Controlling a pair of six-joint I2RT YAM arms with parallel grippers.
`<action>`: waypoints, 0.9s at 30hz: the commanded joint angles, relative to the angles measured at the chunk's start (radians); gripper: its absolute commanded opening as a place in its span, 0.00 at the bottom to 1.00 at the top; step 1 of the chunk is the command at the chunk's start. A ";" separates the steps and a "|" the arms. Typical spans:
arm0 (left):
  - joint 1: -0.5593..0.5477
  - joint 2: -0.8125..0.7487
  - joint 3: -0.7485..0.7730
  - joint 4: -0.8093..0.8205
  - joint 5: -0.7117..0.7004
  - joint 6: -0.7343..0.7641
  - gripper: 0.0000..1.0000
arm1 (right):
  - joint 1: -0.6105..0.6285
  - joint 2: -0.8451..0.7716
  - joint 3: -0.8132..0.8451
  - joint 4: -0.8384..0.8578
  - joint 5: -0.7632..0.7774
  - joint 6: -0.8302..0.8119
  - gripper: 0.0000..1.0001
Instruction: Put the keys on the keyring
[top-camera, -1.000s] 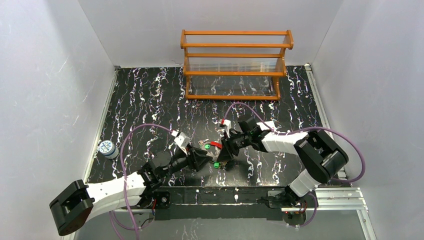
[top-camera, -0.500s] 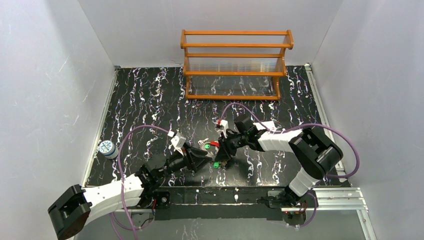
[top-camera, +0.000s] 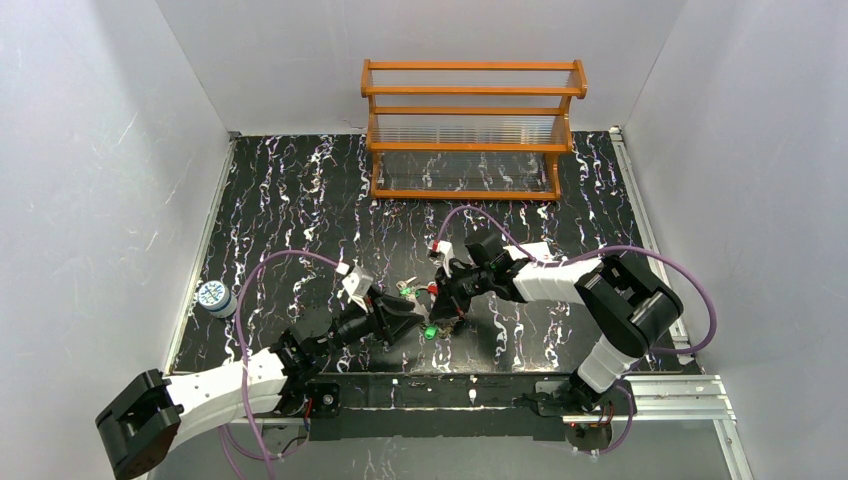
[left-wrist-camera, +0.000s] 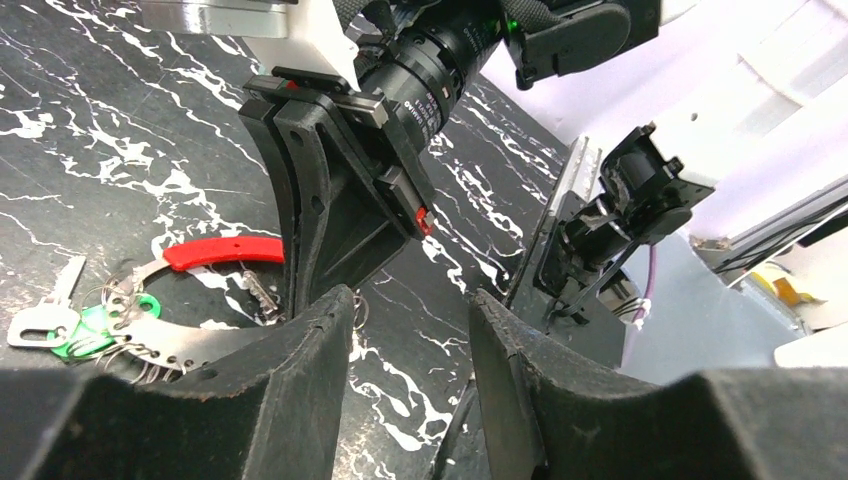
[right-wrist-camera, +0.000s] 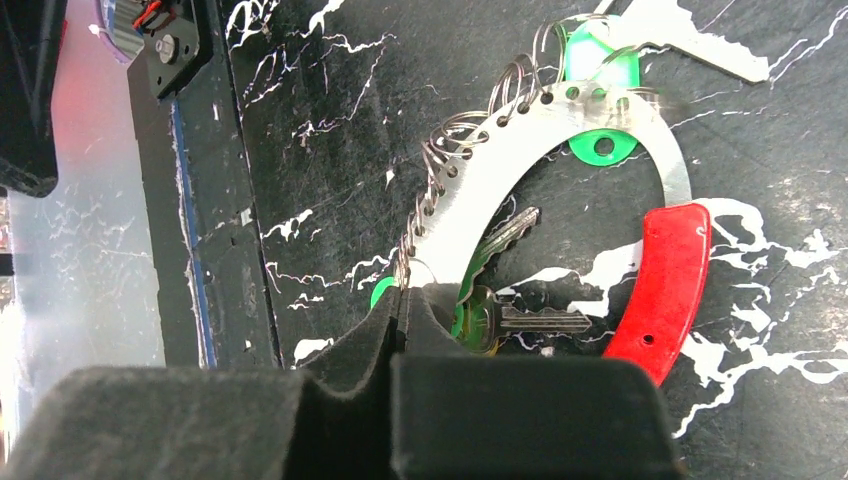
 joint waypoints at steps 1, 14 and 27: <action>0.004 -0.025 0.009 -0.042 0.001 0.078 0.44 | 0.004 -0.040 0.049 -0.028 -0.015 -0.034 0.01; 0.004 -0.026 0.140 -0.362 0.196 0.581 0.40 | 0.007 -0.276 0.046 -0.122 -0.073 -0.128 0.01; 0.003 -0.023 0.133 -0.284 0.205 0.693 0.34 | 0.028 -0.343 0.037 -0.148 -0.119 -0.223 0.01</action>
